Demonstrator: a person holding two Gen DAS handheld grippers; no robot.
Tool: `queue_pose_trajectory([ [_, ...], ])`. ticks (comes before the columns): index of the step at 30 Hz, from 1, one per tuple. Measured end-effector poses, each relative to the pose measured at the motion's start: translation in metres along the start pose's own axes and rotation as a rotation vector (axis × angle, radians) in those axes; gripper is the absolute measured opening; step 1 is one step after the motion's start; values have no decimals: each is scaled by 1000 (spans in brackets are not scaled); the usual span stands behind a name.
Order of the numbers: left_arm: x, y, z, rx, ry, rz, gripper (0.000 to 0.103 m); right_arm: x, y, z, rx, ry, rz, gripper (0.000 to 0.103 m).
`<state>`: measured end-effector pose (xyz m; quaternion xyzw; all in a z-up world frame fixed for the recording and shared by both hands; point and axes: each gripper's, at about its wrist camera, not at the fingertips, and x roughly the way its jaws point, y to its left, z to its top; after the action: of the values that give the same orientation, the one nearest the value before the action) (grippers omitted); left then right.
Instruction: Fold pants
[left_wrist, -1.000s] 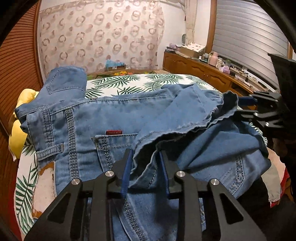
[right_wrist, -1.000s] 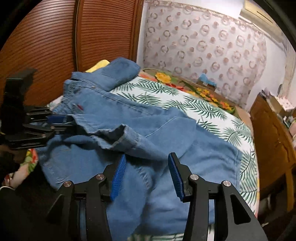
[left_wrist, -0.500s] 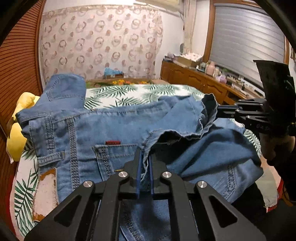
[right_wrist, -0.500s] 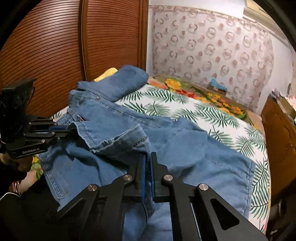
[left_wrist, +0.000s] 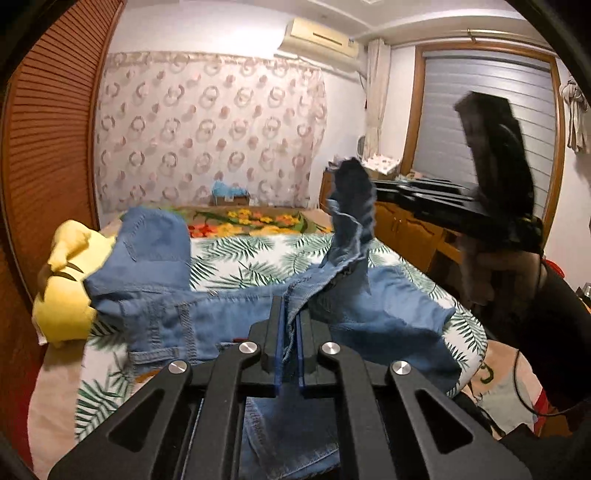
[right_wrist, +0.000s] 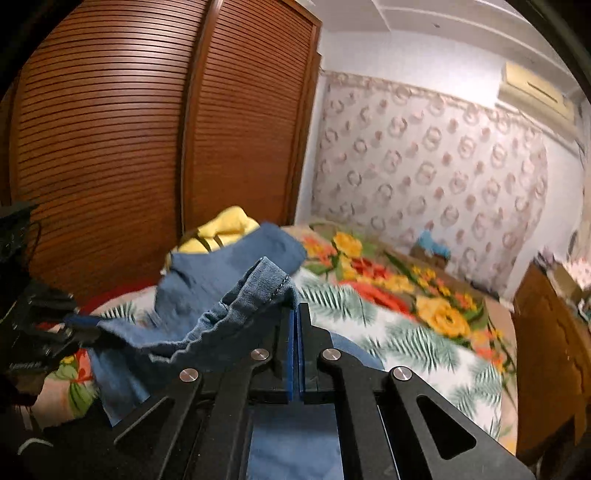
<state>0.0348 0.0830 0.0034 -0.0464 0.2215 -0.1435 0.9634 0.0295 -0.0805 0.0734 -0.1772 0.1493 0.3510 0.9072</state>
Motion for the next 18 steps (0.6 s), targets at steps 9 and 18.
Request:
queue_pose_trajectory([
  [9, -36, 20, -17, -56, 6, 47, 6, 30, 33, 23, -77, -38, 100, 1],
  [18, -27, 50, -51, -131, 98, 99, 7, 90, 49, 5, -134, 46, 177, 1],
])
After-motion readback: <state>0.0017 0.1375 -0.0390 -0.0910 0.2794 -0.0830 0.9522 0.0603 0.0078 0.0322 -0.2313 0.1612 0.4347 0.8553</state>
